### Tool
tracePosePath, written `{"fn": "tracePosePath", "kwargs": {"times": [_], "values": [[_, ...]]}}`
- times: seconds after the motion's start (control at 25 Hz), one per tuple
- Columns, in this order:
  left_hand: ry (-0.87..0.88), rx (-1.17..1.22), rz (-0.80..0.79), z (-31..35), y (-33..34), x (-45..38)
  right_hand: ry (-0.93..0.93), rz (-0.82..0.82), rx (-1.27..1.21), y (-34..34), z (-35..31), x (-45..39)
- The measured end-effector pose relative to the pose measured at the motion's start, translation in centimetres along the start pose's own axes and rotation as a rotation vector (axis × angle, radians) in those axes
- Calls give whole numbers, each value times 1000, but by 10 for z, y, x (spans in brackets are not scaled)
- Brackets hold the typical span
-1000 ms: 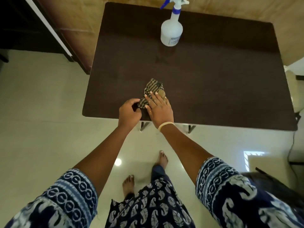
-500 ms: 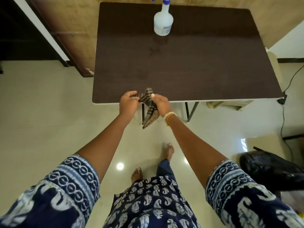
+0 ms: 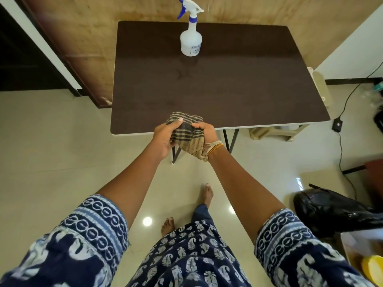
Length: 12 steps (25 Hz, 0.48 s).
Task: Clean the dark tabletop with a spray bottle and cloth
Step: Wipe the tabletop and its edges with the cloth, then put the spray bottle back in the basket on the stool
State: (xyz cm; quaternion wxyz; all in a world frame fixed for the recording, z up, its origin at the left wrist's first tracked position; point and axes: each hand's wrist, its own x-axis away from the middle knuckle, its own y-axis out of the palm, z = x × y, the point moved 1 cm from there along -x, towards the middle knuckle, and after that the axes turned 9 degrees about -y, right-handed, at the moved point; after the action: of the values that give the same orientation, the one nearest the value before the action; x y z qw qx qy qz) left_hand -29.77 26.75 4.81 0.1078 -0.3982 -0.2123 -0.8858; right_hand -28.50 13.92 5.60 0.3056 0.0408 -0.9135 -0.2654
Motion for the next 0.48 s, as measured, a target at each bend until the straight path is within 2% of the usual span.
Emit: {"fn": "tracePosePath", "kwargs": {"times": [0.16, 0.32, 0.4, 0.48], "values": [[108, 189, 42, 17, 19, -7, -31, 63, 212, -17, -26, -23], [133, 39, 126, 32, 47, -31, -212, 34, 529, -35, -60, -55], [72, -2, 129, 41, 64, -53, -281, 44, 589, -42, -79, -74], [7, -103, 208, 49, 77, -77, -329, 97, 731, -55, -91, -100]]}}
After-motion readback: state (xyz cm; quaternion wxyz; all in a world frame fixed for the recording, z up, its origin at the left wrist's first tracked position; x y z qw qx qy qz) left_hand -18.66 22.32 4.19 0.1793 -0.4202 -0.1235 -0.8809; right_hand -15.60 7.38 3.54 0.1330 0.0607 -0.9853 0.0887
